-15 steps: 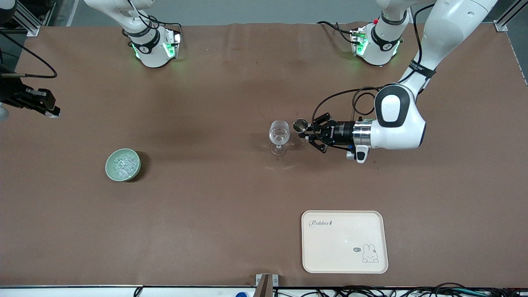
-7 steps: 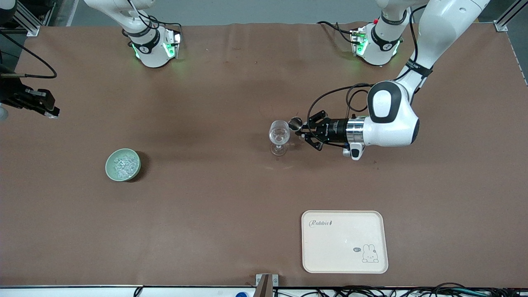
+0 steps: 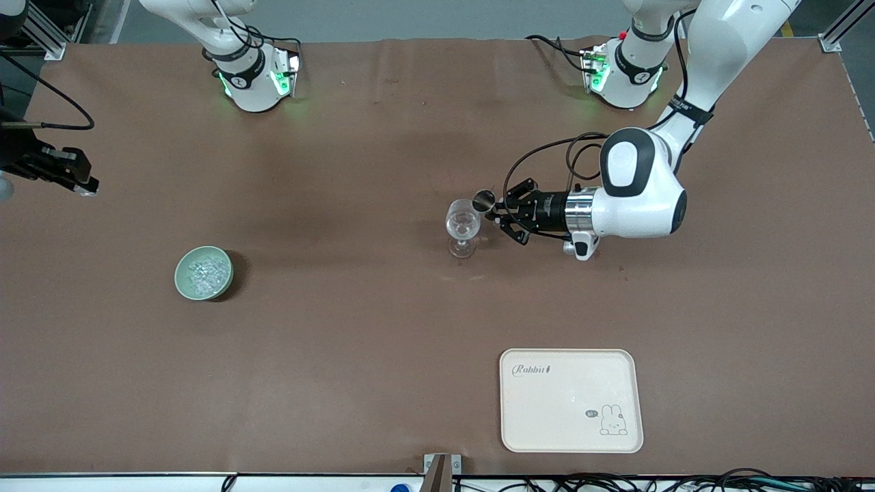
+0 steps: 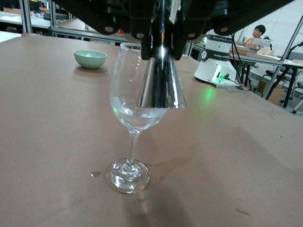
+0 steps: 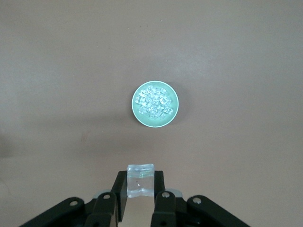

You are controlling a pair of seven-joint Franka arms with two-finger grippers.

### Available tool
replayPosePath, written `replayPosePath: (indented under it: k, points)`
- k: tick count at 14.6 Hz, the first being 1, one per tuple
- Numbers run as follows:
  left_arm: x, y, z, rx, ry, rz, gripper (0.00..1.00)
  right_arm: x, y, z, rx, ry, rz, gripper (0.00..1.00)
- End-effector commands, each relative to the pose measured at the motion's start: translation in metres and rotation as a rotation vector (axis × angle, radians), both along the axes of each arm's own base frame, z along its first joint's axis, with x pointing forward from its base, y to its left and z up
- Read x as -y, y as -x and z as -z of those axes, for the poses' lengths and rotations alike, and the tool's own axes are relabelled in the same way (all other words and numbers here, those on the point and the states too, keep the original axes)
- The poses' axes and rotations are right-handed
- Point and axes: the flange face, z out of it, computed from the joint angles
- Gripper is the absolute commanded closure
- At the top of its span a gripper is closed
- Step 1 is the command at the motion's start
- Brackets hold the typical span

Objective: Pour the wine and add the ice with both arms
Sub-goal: 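Tilt the jigger to pour into the wine glass with the left gripper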

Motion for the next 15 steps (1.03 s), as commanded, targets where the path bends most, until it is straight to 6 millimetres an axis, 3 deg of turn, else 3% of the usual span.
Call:
replayPosePath:
  k: [1, 15]
  points:
    - [0.004, 0.010, -0.008, 0.007, -0.061, 0.010, 0.99, 0.001, 0.005, -0.001, 0.008, 0.010, -0.005, 0.99]
    - [0.014, 0.014, -0.004, -0.017, -0.154, 0.009, 0.99, 0.000, 0.001, 0.001, 0.018, 0.011, -0.007, 0.98]
